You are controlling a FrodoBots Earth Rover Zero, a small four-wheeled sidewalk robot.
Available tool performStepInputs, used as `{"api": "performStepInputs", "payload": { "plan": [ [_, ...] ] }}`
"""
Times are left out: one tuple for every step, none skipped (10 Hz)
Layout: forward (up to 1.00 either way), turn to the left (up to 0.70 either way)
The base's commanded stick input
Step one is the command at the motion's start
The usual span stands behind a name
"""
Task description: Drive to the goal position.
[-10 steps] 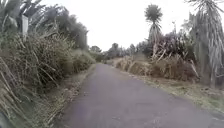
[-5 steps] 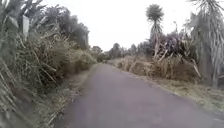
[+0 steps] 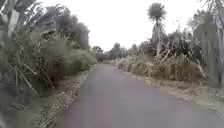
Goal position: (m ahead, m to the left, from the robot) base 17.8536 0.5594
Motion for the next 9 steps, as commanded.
{"api": "performStepInputs", "payload": {
  "plan": [
    [0.85, 0.0],
    [0.85, 0.0],
    [0.85, 0.0],
    [0.85, 0.0],
    [0.85, 0.0],
    [0.85, 0.0],
    [0.85, 0.0],
    [0.85, 0.0],
    [0.85, 0.0]
  ]
}}
